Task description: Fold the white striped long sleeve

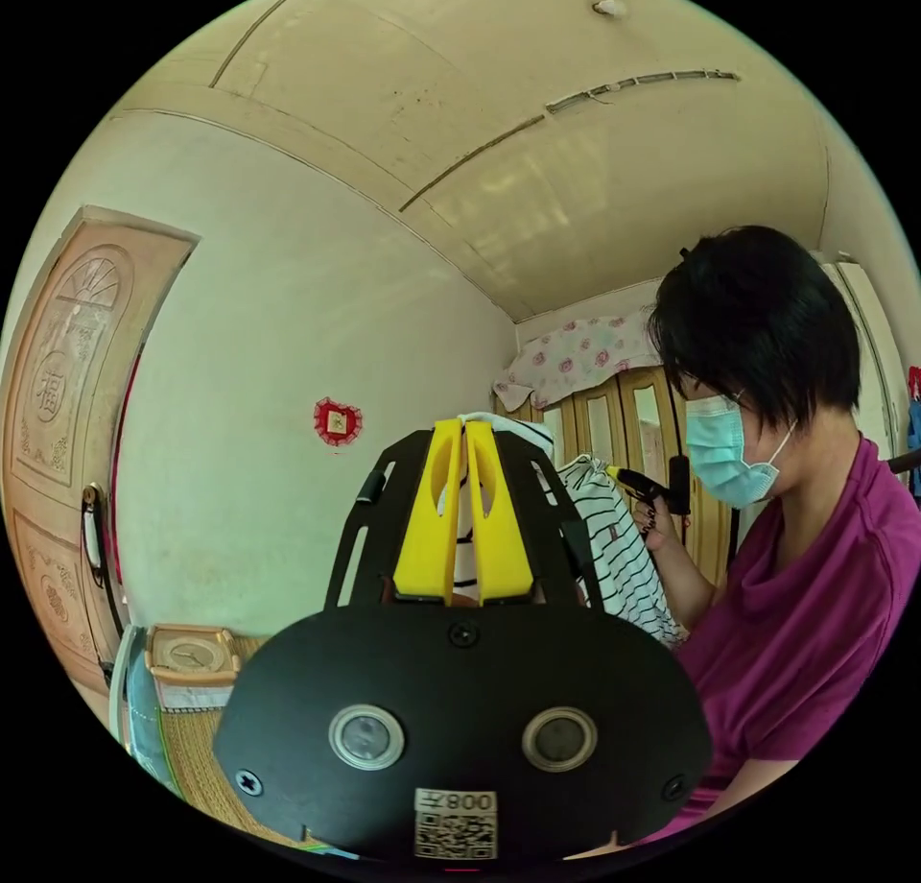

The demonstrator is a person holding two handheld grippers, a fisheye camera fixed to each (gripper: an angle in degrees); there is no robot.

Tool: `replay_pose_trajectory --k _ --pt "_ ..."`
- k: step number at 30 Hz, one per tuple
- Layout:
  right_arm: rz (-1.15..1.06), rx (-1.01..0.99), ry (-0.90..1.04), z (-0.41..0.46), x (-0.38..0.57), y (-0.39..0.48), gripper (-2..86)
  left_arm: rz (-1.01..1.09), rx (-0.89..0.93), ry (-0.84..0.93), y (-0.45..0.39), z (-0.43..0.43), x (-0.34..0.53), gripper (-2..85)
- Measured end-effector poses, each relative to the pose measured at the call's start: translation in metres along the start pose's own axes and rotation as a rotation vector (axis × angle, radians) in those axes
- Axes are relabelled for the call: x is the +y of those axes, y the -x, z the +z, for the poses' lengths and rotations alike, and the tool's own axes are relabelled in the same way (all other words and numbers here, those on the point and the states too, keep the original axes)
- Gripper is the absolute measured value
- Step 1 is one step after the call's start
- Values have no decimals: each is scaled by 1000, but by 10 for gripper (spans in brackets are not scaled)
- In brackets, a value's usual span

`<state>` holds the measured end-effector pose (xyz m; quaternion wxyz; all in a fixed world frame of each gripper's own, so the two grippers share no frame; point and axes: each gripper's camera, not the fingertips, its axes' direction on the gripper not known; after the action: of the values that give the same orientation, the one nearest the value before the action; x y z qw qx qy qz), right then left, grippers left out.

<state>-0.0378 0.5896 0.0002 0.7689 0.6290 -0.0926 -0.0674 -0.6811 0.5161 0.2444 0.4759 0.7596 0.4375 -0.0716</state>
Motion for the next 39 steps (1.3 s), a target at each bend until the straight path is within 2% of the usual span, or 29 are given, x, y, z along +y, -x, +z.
replay_pose_trajectory --k 7,13,16,18,21,24,29,35,39 --pt "126 -7 158 163 -8 -143 -2 -103 -114 230 151 139 17 6" --pt "313 5 429 374 27 -308 0 -283 -243 543 313 287 86 12" --pt "478 32 602 486 81 -396 3 -463 -276 713 395 351 152 26" --pt "572 118 756 562 138 -449 8 -562 -324 821 438 378 199 43" --pt "661 253 902 625 212 -498 20 -686 -378 955 490 399 269 69" --pt "750 243 943 651 273 -531 41 -767 -341 1025 516 395 329 79" --pt "735 287 1046 648 334 -542 73 -790 -327 1225 519 360 401 95" --pt "645 418 1226 619 373 -511 82 -738 -440 1328 508 328 421 99" --pt "586 475 1407 636 405 -492 72 -686 -526 1407 516 340 433 40"
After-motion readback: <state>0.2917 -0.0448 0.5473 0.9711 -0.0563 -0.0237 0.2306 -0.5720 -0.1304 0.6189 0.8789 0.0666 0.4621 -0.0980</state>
